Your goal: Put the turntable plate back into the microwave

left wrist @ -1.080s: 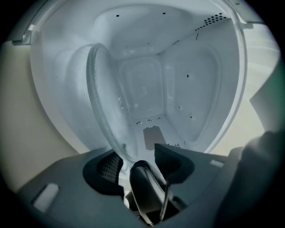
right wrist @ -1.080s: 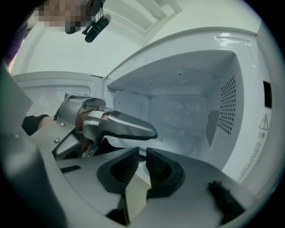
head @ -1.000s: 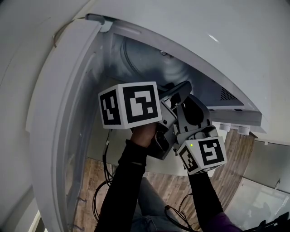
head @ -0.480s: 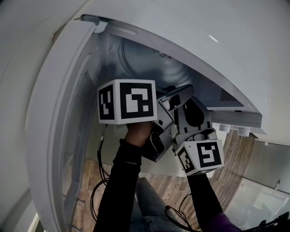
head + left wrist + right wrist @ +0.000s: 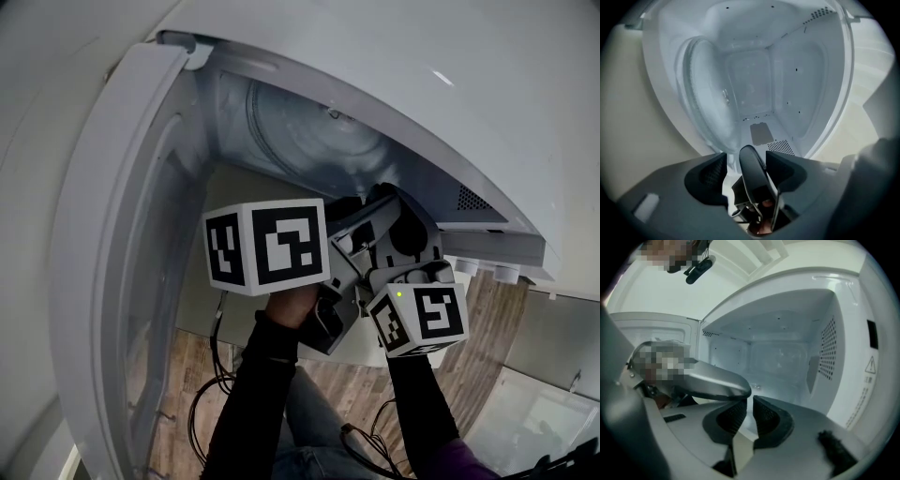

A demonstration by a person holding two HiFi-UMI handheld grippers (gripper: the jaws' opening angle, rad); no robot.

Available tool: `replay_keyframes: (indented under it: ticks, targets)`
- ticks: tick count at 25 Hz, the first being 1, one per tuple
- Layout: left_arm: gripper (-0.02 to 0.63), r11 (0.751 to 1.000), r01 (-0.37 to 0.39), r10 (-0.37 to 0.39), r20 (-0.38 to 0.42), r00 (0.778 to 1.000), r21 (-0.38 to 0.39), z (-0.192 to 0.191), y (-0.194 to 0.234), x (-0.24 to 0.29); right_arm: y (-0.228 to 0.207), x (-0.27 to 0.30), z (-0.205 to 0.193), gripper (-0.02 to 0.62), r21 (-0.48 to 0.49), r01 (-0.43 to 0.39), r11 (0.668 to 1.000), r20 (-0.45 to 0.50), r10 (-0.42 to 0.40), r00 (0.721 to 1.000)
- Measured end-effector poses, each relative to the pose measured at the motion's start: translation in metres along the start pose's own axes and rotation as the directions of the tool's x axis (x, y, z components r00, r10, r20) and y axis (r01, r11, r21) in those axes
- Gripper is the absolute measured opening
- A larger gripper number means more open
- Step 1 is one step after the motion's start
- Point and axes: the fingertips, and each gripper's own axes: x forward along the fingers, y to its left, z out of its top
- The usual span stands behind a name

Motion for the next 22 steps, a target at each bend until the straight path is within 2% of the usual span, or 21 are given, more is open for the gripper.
replay_keyframes:
  ticks: [2,6,10,15,17,19,22]
  targets:
    - [0.249,1.000,-0.009,0.009,0.006,1.000,0.005,0.000,0.003,-0.001,0.000,0.004,-0.004,0.045,0.009,-0.005,1.000,-0.013,0.006,1.000]
    - [0.236,0.996,-0.065,0.066,-0.014,0.998,0.067,-0.004,0.007,-0.003,0.003,0.003,-0.014,0.046,0.000,-0.003,1.000,-0.034,0.003,0.999]
    - [0.241,0.988,-0.097,0.094,0.035,0.995,0.121,-0.003,0.010,-0.010,0.008,0.003,-0.016,0.046,-0.017,-0.008,1.000,-0.047,0.007,0.999]
    - [0.236,0.955,-0.158,0.137,0.098,0.986,0.251,-0.005,0.006,-0.019,0.012,-0.002,-0.018,0.046,-0.024,-0.014,1.000,-0.056,0.012,0.998]
    - [0.204,0.941,-0.178,0.144,0.138,0.980,0.287,-0.004,0.003,-0.023,0.011,-0.006,-0.017,0.046,-0.018,-0.005,1.000,-0.053,0.004,0.999]
    - [0.178,0.943,-0.188,0.146,0.167,0.975,0.274,-0.002,0.004,-0.028,0.008,-0.010,-0.018,0.046,-0.008,0.002,1.000,-0.057,-0.003,0.998]
    - [0.179,0.952,-0.204,0.165,0.178,0.970,0.230,-0.003,0.009,-0.034,0.004,-0.018,-0.017,0.046,-0.002,0.006,1.000,-0.063,-0.006,0.998]
